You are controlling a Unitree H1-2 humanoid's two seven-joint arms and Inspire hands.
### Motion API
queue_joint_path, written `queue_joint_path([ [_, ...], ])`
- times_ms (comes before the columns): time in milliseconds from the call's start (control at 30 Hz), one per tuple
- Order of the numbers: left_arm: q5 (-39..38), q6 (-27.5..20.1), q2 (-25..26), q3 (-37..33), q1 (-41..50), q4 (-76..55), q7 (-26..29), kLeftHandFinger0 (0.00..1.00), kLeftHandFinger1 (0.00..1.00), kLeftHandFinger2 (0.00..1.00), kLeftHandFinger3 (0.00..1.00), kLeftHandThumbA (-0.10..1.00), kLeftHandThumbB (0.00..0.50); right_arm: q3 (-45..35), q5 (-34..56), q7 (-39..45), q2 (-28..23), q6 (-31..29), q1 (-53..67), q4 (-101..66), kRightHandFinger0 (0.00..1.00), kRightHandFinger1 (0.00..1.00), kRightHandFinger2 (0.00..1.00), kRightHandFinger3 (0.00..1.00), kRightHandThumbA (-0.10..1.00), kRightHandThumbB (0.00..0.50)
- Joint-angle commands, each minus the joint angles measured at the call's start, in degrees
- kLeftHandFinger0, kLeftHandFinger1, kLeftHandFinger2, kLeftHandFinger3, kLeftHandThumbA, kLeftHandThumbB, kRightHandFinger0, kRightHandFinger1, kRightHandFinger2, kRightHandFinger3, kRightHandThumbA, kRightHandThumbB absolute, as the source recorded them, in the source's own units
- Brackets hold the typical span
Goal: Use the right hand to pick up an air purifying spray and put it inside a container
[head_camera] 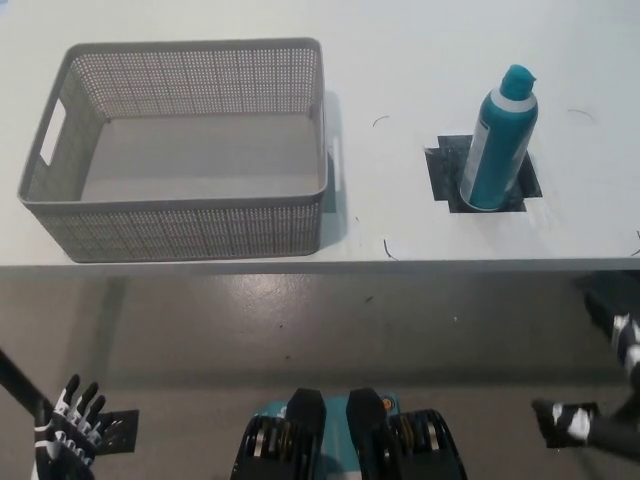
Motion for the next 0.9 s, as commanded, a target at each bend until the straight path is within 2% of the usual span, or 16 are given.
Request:
queue_joint_path([
  [0,-1.32,-2.6,-0.14,-0.21,0.49,-1.51,-0.91,1.0,1.0,1.0,1.0,1.0,0.072,-1.73,-0.54,0.14,-1.67,5.87,-6.86,-2.43,1.0,1.0,1.0,1.0,1.0,0.5],
  [167,-1.65,-1.97,-0.47,-0.28,0.48,-1.99,-0.6,1.0,1.0,1.0,1.0,1.0,0.086,-3.11,0.65,-0.2,-1.53,10.06,-16.11,2.67,1.0,1.0,1.0,1.0,1.0,0.5],
  [267,-1.24,-2.48,-0.46,-0.45,0.49,-2.0,-0.7,1.0,1.0,1.0,1.0,1.0,0.041,-3.4,0.51,-0.47,-1.44,10.48,-20.45,6.99,1.0,1.0,1.0,1.0,1.0,0.5],
  [333,-1.87,-2.26,-0.47,-0.1,0.34,-1.81,-0.68,1.0,1.0,1.0,1.0,1.0,0.085,-3.92,1.28,-0.86,-0.9,10.49,-24.01,10.86,1.0,1.0,1.0,1.0,1.0,0.5],
  [400,-2.31,-2.39,-0.44,0.1,0.12,-1.67,-0.77,1.0,1.0,1.0,1.0,1.0,0.098,-4.09,1.26,-1.04,-0.62,11.01,-25.76,12.7,1.0,1.0,1.0,1.0,1.0,0.5],
  [433,-1.58,-2.05,-0.35,-0.09,0.2,-1.89,-0.49,1.0,1.0,1.0,1.0,1.0,0.126,-3.85,0.15,-1.42,-0.77,11.82,-28.11,15.47,1.0,1.0,1.0,1.0,1.0,0.5],
  [500,-1.83,-1.56,-0.55,-0.01,-0.06,-2.06,-0.17,1.0,1.0,1.0,1.0,0.99,0.14,-3.82,-0.11,-1.52,-0.89,12.33,-30.6,18.25,1.0,1.0,1.0,1.0,1.0,0.5],
  [600,-2.3,-1.54,-0.94,-0.06,-0.13,-1.87,-0.21,1.0,1.0,1.0,1.0,0.99,0.118,-4.17,0.73,-2.06,-0.3,11.61,-36.43,26.76,1.0,1.0,1.0,1.0,1.0,0.5],
  [667,-2.14,-1.59,-0.91,-0.16,-0.08,-1.98,-0.23,1.0,1.0,1.0,1.0,0.99,0.117,-4.09,0.03,-3.15,0.58,15.05,-39.32,28.3,1.0,1.0,1.0,1.0,1.0,0.5],
  [700,-2.38,-1.86,-1.1,-0.31,0.11,-1.97,-0.48,1.0,1.0,1.0,1.0,1.0,0.127,-4.12,0.13,-3.24,0.65,14.45,-40.69,30.19,1.0,1.0,1.0,1.0,1.0,0.5],
  [733,-2.75,-1.89,-1.1,-0.26,0.05,-1.84,-0.67,1.0,1.0,1.0,1.0,0.97,0.173,-4.15,0.12,-3.66,1.03,14.25,-42.11,31.81,1.0,1.0,1.0,1.0,1.0,0.5],
  [867,-2.92,-1.23,-0.99,-0.04,-0.43,-2.12,-0.32,1.0,1.0,1.0,1.0,0.94,0.187,-5.08,1.53,-4.31,2.33,13.94,-45.33,35.94,1.0,1.0,1.0,1.0,1.0,0.5],
])
